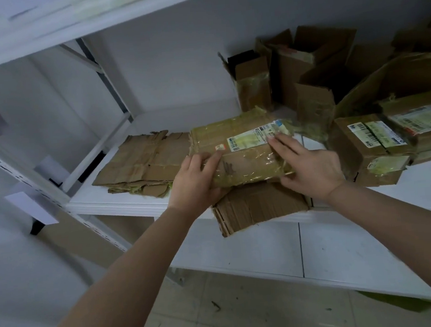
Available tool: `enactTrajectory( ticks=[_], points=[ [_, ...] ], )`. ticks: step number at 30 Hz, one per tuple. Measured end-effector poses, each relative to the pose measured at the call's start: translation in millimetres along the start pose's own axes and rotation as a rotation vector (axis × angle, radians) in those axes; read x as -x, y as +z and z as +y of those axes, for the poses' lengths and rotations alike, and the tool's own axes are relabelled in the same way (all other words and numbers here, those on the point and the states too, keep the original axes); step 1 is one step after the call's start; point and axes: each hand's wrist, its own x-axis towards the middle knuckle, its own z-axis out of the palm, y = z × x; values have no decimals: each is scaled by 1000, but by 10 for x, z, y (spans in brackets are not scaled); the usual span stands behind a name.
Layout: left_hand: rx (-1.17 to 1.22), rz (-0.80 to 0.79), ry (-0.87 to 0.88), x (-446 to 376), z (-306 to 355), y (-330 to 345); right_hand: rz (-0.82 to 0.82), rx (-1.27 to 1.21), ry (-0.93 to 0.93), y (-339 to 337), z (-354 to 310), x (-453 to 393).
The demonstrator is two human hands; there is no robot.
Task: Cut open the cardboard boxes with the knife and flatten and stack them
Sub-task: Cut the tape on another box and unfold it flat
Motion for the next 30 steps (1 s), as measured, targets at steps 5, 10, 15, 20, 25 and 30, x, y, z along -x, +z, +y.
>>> enactTrajectory(
  ticks=[5,10,15,20,25,30],
  points=[
    [189,-72,50,44,-84,-197,-15,-291,36,-202,163,82],
    [527,-118,-213,-133,-99,-381,64,-847,386,-366,242,-87],
    [582,75,-345,-262,-32,-287,254,-941,583,-438,161,-300],
    [413,123,-302,-297,-8,-147,233,-514,383,-372,119,-335],
    [358,-109,-464,-177,122,-108,94,-434,419,-204,89,-298],
    [-12,-150,-524,-290,283,-106,134,-444,451,-194,-5,-260]
  ],
)
